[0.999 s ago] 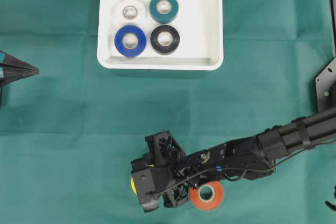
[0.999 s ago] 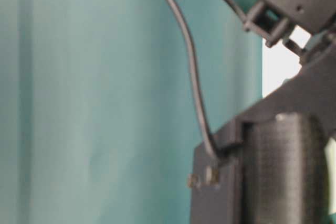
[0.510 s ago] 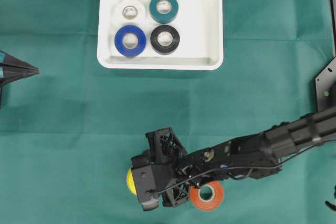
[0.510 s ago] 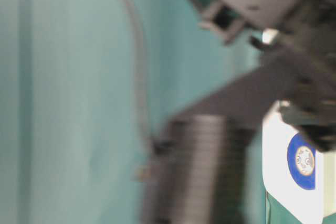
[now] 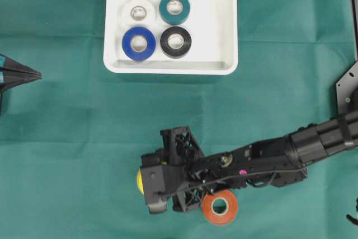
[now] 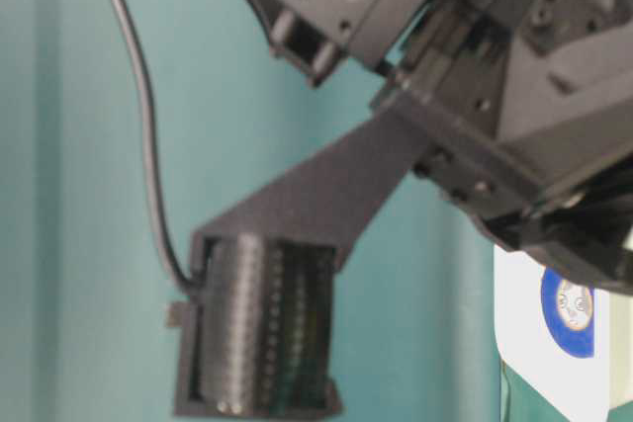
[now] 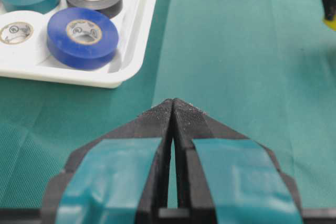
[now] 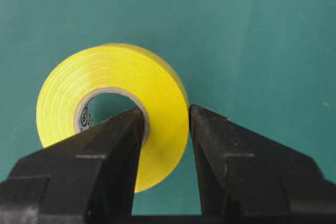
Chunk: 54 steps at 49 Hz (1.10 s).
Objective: Put the tape into the white case with the right arm.
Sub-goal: 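Carry the yellow roll into the tray's upper right area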
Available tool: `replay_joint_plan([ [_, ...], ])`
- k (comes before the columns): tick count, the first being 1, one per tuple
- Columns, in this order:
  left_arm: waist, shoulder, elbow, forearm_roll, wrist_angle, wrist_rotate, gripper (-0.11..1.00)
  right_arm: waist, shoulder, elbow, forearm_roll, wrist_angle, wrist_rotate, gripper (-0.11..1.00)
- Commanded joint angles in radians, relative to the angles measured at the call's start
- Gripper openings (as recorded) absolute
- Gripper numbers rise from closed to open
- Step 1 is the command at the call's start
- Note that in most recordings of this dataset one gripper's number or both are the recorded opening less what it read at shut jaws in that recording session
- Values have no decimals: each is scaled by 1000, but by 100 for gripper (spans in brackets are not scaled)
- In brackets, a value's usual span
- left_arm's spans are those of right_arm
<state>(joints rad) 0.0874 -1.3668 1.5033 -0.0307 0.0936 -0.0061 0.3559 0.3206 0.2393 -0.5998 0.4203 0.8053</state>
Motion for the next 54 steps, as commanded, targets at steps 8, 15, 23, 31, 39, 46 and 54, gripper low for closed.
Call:
replay_joint_plan([
  [8, 2, 8, -12, 2, -5, 0, 0, -106, -98, -21, -3, 61, 2, 1],
  [15, 3, 8, -12, 2, -5, 0, 0, -196, -138, -12, -6, 80, -8, 1],
  [23, 3, 8, -12, 2, -5, 0, 0, -293, -167, 6, -8, 77, -14, 1],
  [31, 3, 8, -11, 2, -5, 0, 0, -388, -192, 37, -9, 71, -23, 1],
  [39, 3, 8, -12, 2, -5, 0, 0, -480, -215, 77, -14, 40, -29, 1],
  [46, 3, 8, -11, 2, -6, 0, 0, -565, -219, 112, -14, -12, -29, 1],
  [54, 3, 8, -11, 2, -6, 0, 0, -660, -218, 146, -14, -74, -29, 1],
])
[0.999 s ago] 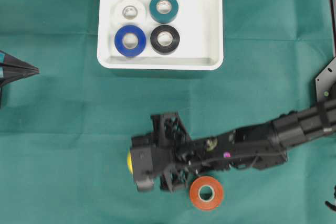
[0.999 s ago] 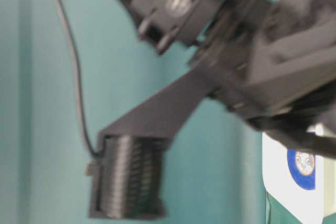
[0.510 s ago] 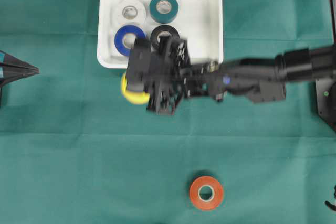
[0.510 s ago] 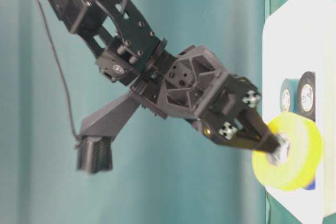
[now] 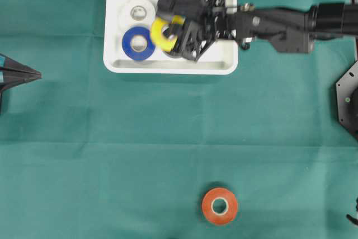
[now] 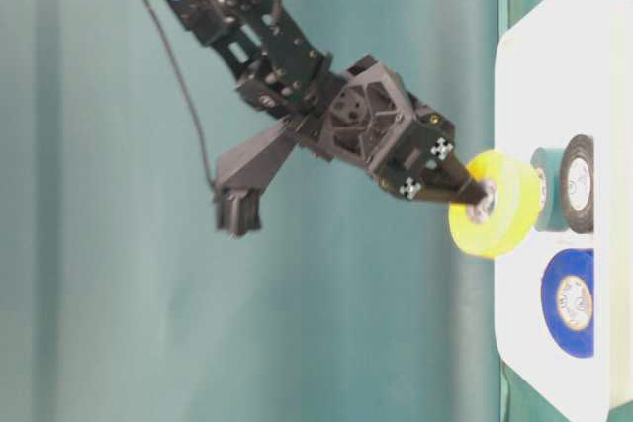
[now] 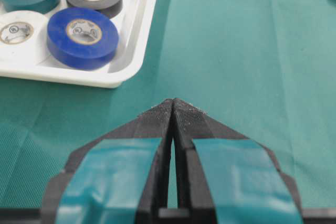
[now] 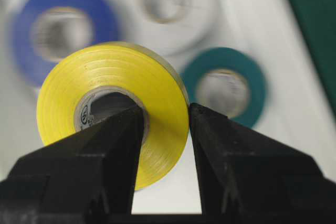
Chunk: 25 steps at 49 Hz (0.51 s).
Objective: Put the tape into the white case with the right arm.
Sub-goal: 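Carry the yellow roll into the tray's upper right area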
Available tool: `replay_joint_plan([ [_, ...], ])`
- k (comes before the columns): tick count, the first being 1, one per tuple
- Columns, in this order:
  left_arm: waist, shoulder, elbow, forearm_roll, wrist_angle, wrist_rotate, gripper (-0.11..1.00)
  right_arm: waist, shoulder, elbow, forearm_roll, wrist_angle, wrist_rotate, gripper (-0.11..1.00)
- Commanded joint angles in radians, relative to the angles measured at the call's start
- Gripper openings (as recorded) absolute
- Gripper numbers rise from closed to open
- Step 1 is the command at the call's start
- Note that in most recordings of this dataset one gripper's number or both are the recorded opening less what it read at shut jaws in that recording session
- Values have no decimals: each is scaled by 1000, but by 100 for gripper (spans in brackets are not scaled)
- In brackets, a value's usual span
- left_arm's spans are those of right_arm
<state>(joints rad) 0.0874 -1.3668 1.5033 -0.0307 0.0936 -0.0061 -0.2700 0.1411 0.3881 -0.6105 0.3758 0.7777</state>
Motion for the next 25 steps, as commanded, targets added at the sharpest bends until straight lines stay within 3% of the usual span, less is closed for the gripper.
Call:
replay_joint_plan([
  [1, 3, 8, -12, 2, -6, 0, 0, -43, -40, 0, -3, -35, -2, 1],
  [9, 3, 8, -12, 2, -6, 0, 0, -94, -40, 14, -3, -78, 2, 1],
  [25, 3, 8, -11, 2, -6, 0, 0, -124, -46, 46, -15, -35, -2, 1],
])
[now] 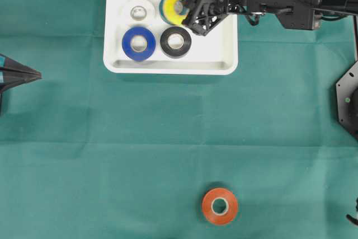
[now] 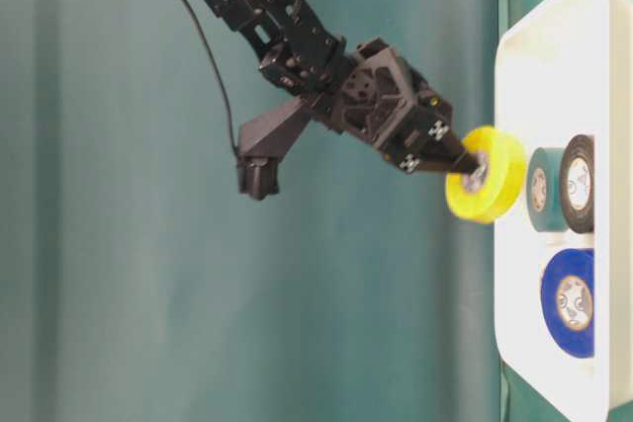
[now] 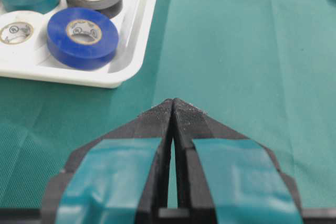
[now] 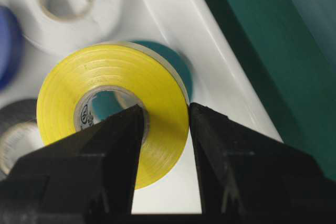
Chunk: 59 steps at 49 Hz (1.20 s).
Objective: Put the tape into the white case with the right arm.
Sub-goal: 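Carry the yellow roll into the tray's upper right area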
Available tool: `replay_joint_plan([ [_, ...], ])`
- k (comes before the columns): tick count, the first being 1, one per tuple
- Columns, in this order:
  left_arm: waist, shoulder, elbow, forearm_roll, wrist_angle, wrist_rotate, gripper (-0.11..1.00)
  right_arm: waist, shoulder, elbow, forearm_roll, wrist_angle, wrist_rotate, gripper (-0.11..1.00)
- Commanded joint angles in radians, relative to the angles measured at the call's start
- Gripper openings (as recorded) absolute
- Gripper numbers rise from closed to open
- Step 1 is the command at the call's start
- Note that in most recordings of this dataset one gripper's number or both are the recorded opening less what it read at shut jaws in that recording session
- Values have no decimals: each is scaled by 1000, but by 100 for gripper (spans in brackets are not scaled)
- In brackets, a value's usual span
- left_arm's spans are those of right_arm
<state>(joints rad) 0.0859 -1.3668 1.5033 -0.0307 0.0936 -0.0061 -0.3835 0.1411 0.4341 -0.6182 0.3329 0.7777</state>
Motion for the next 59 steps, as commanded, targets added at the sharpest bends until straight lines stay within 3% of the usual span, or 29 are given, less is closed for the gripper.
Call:
replay_joint_plan([
  [1, 3, 8, -12, 2, -5, 0, 0, -14, -51, 9, -9, 11, -2, 1],
  [17, 5, 8, -11, 2, -6, 2, 0, -37, -118, 115, -15, 2, 0, 1],
  [46, 5, 8, -11, 2, -8, 2, 0, -54, -100, 150, -15, -26, 9, 2],
  [51, 5, 8, -11, 2, -8, 2, 0, -54, -101, 152, -17, -26, 8, 20],
  [59, 3, 8, -11, 2, -8, 2, 0, -54, -100, 155, -20, -26, 8, 68],
])
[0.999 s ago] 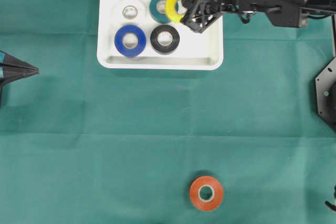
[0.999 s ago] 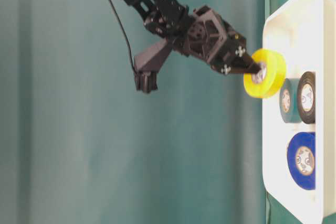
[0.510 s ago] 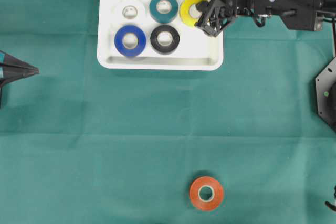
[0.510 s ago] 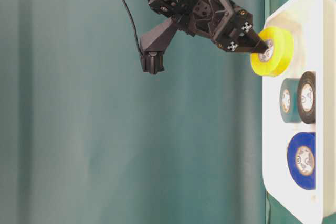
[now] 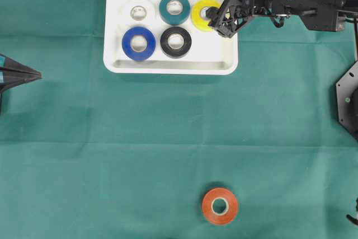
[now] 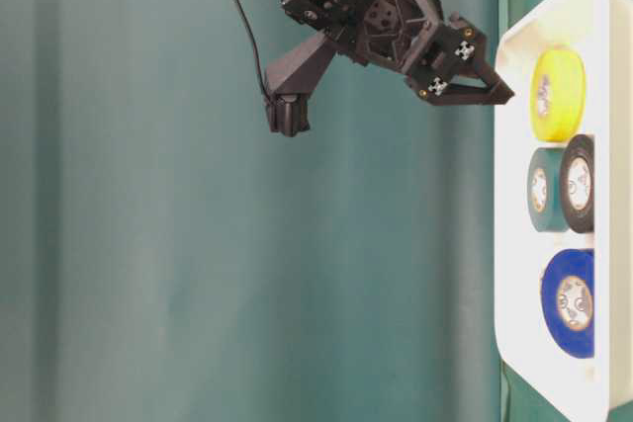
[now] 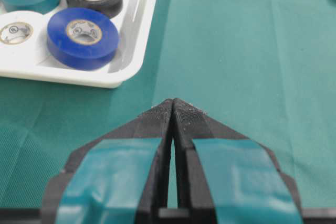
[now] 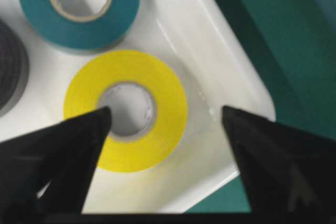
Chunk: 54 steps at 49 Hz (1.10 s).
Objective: Put the tape into the white case with the right arm.
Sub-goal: 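Carry the yellow roll into the tray's upper right area, then open the right gripper and withdraw it to the right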
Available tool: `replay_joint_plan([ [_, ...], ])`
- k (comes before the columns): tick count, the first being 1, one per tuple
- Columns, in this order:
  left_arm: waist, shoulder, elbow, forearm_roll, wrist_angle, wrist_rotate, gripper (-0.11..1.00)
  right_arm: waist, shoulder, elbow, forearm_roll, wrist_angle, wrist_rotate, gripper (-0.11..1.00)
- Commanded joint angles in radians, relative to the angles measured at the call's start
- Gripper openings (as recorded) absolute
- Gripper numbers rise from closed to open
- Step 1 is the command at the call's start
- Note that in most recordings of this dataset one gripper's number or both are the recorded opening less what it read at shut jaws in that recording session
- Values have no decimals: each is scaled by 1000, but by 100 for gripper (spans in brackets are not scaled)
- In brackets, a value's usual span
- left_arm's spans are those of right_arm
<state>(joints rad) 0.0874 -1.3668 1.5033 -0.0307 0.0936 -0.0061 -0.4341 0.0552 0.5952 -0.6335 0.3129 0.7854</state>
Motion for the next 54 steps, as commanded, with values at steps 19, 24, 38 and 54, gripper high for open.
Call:
replay_joint_plan([
  [19, 3, 8, -11, 2, -8, 0, 0, -5, -44, 40, -5, -6, 0, 69],
  [24, 3, 8, -11, 2, -8, 0, 0, -5, -91, 83, -3, -6, 0, 69],
  [38, 3, 8, -11, 2, -8, 2, 0, -5, -304, 287, -3, -60, -3, 69],
  [54, 3, 8, -11, 2, -8, 2, 0, -5, -525, 520, -3, -219, -3, 69],
])
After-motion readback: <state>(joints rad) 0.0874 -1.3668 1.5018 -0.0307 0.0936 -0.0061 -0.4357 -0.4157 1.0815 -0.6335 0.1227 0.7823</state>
